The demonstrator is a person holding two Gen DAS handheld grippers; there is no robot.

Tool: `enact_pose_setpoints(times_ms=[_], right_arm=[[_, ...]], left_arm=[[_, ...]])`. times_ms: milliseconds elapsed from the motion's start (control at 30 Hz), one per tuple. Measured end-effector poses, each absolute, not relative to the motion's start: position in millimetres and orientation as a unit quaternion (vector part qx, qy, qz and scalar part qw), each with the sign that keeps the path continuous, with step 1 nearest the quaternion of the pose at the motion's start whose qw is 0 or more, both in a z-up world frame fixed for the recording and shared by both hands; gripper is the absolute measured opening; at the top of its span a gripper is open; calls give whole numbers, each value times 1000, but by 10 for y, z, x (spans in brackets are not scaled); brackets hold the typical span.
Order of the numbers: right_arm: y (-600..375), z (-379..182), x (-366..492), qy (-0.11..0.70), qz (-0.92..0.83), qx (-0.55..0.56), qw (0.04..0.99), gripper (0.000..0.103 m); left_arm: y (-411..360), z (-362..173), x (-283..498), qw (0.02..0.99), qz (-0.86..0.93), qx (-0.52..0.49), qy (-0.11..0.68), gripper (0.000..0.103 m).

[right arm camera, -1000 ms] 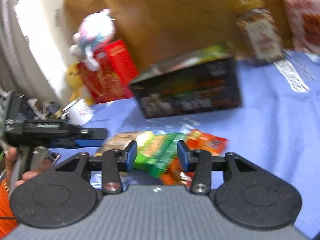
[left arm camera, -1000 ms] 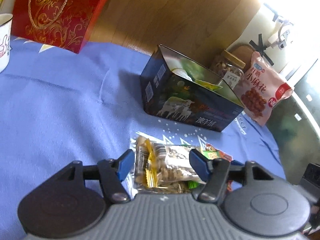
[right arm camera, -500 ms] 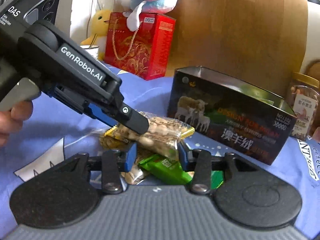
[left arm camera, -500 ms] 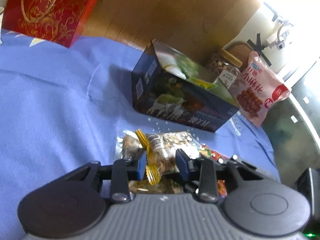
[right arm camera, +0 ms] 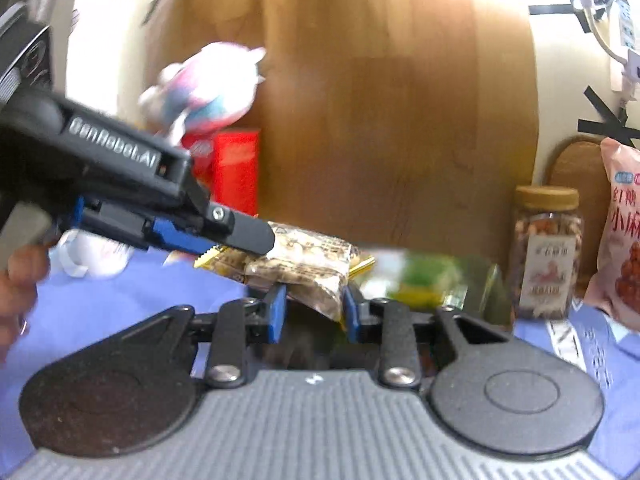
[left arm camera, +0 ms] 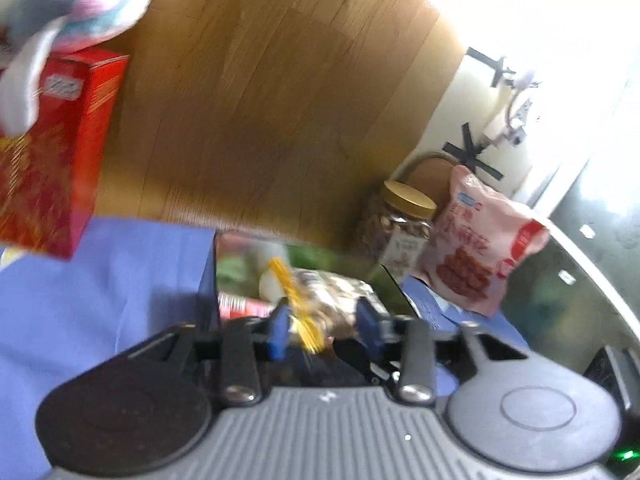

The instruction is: Organize snacks

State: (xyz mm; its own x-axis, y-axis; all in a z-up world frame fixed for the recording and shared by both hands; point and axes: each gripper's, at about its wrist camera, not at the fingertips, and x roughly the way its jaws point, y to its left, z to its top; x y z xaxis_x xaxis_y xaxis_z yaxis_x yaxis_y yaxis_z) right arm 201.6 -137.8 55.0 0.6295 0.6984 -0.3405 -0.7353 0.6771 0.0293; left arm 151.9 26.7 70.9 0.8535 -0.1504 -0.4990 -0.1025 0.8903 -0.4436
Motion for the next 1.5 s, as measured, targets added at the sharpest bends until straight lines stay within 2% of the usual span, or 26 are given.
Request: enact_pose_setpoints(times_ms=[33,100,200,367,500,600,700,800,900,933,1167,1267,1333,1367,1500], right_arm=[[-1361,535,2085,170,381,-60,907,56],[-1478,553,2201,192,354,-38,915,55],[-1974,515,2125,216,370,46,902,55],[-2521,230,1862,276,390,95,873,55],[-2484,128,1604,290,428,54,855,56],[-2254,72,1470,290,453,-11,843,57],[-2007,9,1332,273,456,-94,842,63],[-1870,-22,1258,248,446,-135,849,64],[-1848,-28,1258,233,424,-143,864,57],[-1873,-26,1275,233,424,-133,865,56],[-1936,-7,1244,219,435,-115,866,54],[-1957,-87,1290,229,423,-116,869,54],[-2040,-79,1355,237,415,-96,873,54],[-2075,-76,1341,239,411,-91,875,55],[-2144,-85,1400,253,412,-66,873,58]], left_arm=[[277,679,1629,931,3,-232,283,47],[307,605,1712,919,27,-241,312,45],[352,531,1448,919,-1,-266,292,46],[178,335,1149,911,-31,-266,312,47],[-10,98,1200,896,-47,-257,359,47],[-111,-26,1237,883,-55,-267,383,58],[-203,-136,1263,877,-55,-266,396,58],[-311,-195,1286,862,-76,-279,416,47],[-456,-156,1241,877,-61,-245,408,45],[-471,-135,1230,878,-64,-246,405,35],[-544,40,1285,883,-88,-247,389,35],[-496,33,1247,885,-77,-249,387,39],[-422,15,1193,884,-66,-256,386,54],[-389,2,1167,883,-61,-260,386,57],[-359,-115,1186,872,-66,-266,405,59]])
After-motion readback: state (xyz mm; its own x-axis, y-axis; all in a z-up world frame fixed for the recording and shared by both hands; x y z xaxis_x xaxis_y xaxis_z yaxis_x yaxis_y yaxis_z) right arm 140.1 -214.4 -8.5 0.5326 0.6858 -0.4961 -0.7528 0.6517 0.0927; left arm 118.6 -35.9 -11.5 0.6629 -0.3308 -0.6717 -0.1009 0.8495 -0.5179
